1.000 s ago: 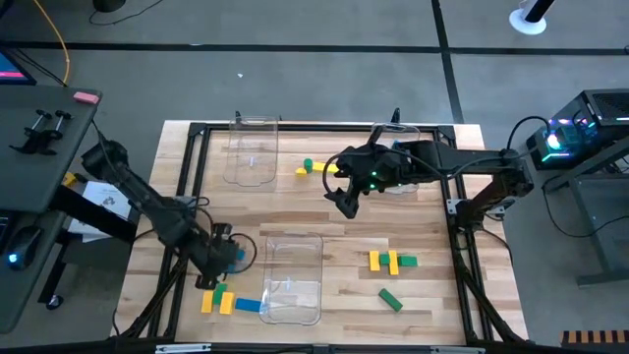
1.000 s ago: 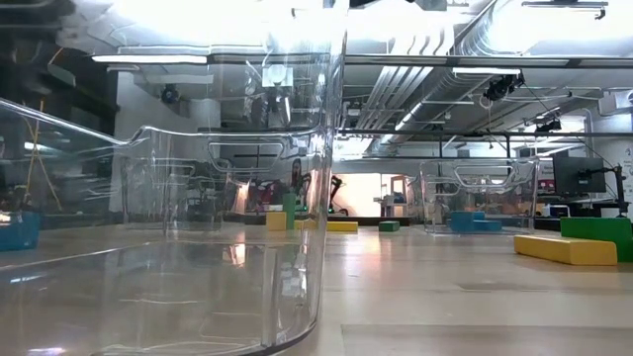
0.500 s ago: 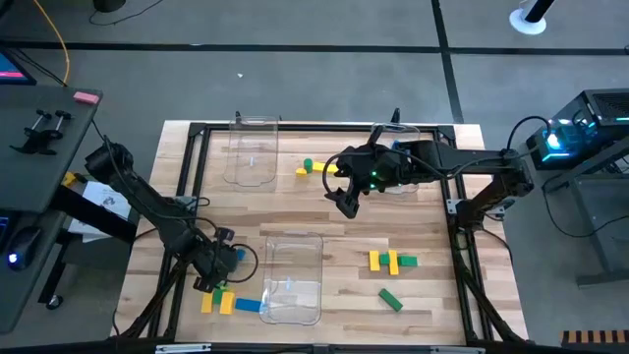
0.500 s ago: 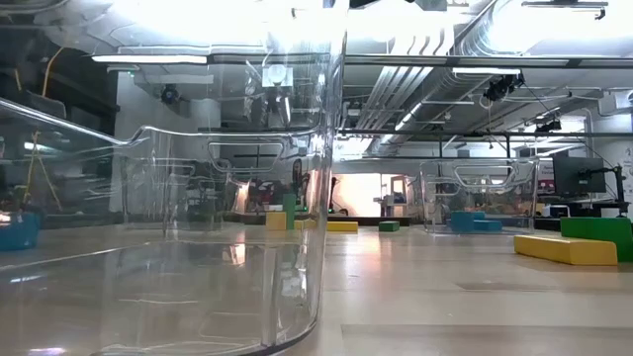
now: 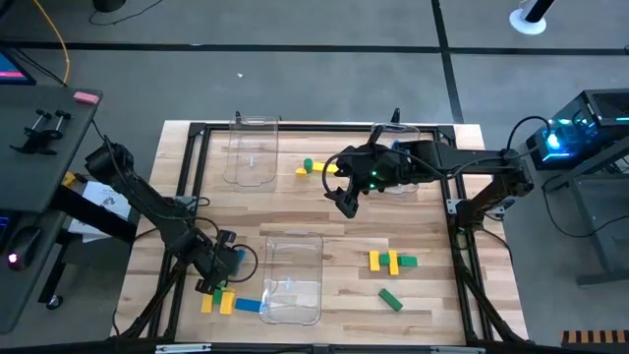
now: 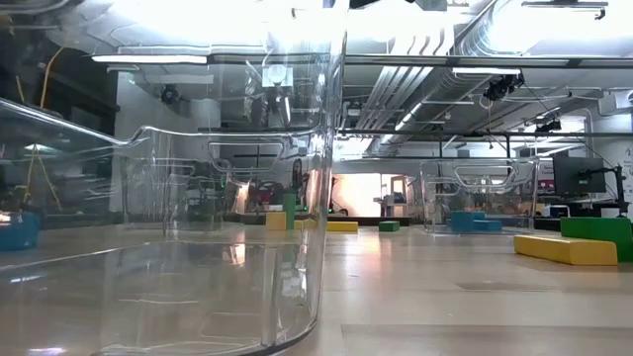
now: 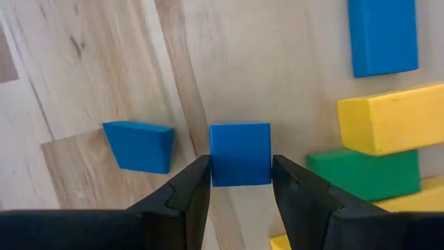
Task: Sort blocks
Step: Put the blue block into the top right transparent bin
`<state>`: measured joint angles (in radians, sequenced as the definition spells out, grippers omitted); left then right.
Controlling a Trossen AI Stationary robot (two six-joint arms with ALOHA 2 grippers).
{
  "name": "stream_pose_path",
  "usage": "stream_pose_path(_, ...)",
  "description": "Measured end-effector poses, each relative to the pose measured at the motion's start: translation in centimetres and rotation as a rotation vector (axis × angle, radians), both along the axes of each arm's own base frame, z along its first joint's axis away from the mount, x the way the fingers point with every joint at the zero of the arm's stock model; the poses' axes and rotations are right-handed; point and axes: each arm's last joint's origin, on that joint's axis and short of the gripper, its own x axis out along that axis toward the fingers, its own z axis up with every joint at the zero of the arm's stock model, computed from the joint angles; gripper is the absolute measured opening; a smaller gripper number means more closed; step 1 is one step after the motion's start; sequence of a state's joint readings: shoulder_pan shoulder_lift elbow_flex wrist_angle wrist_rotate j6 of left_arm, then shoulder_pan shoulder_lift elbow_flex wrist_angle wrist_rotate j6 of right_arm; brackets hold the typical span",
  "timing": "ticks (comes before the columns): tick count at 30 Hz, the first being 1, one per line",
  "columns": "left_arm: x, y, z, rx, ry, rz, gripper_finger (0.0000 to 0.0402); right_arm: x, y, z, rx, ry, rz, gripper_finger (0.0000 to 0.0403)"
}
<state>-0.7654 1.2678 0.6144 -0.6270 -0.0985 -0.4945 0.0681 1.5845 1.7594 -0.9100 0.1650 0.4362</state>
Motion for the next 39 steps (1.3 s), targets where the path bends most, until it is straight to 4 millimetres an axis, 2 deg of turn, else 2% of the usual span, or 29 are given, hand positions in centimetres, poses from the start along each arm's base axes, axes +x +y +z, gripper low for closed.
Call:
stream_pose_path(4, 0.0, 0.0, 0.2, -0.012, 0.017, 0.034, 0.0142, 0.0, 0.0, 0.0, 0.000, 0.000, -0.001, 0.0318)
stream_pose_path(14, 0.9, -1.3, 2.8, -0.055, -0.050, 0.036, 0.0142, 0.0, 0.0, 0.0, 0.000, 0.000, -0.001, 0.0318)
stream_pose_path(17, 1.0, -1.9, 2.9, -0.103, -0.076, 0.017, 0.0142, 0.0, 0.0, 0.0, 0.000, 0.000, -0.001, 0.0318)
stream_pose_path(24, 1.8, -2.8, 3.5, -0.268, -0.123, 0.177, 0.0142, 0.0, 0.0, 0.0, -0.010, 0.002, 0.008, 0.0318)
stream_pose_path(29, 2.5, -3.2, 4.1, -0.343, -0.195, 0.162, 0.0142, 0.0, 0.0, 0.0, -0.012, 0.003, 0.010, 0.0318)
stream_pose_path(39, 2.4, -3.2, 4.1, -0.356, -0.162, 0.134, 0.0143, 0.0, 0.0, -0.1, -0.014, 0.005, 0.012, 0.0318)
